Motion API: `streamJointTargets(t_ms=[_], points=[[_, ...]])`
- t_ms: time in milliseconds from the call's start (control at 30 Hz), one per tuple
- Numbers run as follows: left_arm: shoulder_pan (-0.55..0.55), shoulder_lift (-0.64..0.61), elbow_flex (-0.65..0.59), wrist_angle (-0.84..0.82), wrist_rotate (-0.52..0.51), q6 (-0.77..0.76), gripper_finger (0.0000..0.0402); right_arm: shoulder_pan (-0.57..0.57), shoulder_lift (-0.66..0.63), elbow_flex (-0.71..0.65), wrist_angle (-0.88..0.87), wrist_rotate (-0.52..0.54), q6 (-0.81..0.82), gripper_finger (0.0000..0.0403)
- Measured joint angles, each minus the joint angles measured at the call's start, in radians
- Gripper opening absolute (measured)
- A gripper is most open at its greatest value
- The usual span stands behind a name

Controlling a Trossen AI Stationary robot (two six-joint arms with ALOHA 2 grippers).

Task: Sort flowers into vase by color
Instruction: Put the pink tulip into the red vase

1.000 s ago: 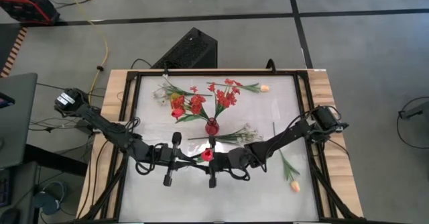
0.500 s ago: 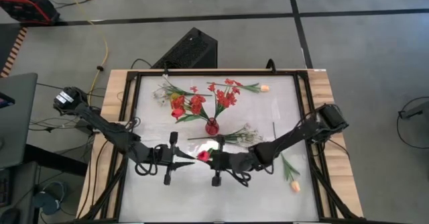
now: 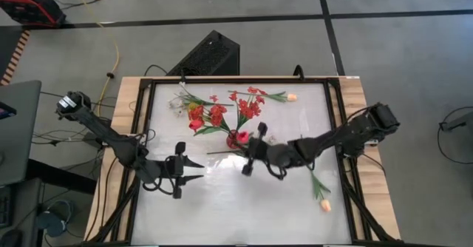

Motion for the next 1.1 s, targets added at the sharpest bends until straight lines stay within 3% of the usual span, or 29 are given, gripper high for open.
streamJointTargets(t_ms=[200, 633, 1100], points=[[-0.007, 0.002, -0.090, 0.027, -0.078, -0.051, 0.0126, -0.100, -0.003, -0.007, 0.006, -0.090, -0.003, 0.0025], [-0.006, 0.002, -0.301, 0.277, -0.106, -0.131, 0.0126, -0.148, -0.004, -0.008, -0.019, -0.071, -0.023, 0.0025], [-0.006, 0.002, -0.311, 0.280, -0.129, -0.150, 0.0125, -0.187, -0.004, -0.120, 0.099, -0.073, 0.033, 0.0025]])
